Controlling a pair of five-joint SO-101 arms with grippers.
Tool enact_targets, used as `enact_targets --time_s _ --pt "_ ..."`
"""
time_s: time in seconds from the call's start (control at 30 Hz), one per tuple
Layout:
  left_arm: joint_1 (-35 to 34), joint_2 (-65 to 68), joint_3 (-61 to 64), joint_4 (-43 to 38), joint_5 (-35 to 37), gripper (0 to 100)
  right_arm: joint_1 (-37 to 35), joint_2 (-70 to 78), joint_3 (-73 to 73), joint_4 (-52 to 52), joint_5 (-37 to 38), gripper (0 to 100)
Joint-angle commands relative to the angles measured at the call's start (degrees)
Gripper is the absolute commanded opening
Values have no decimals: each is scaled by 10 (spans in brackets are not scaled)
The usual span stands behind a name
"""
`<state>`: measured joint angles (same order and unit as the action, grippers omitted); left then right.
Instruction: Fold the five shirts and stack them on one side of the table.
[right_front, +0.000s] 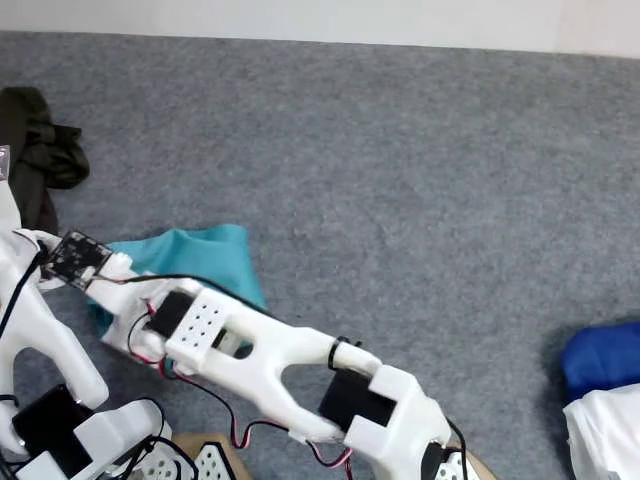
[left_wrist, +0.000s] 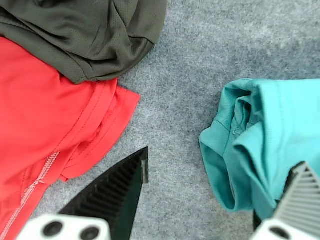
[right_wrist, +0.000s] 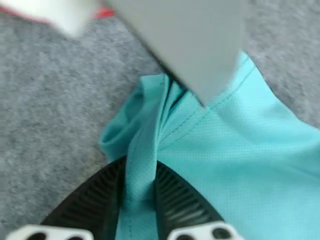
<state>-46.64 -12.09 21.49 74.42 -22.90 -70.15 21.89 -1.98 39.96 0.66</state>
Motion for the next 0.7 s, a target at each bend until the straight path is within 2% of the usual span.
enact_targets --time_s 0.0,0.1,0.2,0.37,0.5,0.57,0.67 --pt "-6 -16 -9 -5 5 418 -8 -12 -36 -9 5 132" --pt "-6 -16 -9 -5 5 418 5 -14 -42 9 5 225" --pt "-6 -16 0 -13 5 418 29 -13 -94 64 6 257" --pt "-3 -16 22 -40 5 418 58 -13 -202 186 11 257" --pt "0 -17 19 -38 5 418 85 -13 -278 314 86 256" --pt "15 -17 19 -38 6 418 108 -13 -305 371 94 252" --pt "45 -17 24 -28 6 415 141 -13 -326 424 75 136"
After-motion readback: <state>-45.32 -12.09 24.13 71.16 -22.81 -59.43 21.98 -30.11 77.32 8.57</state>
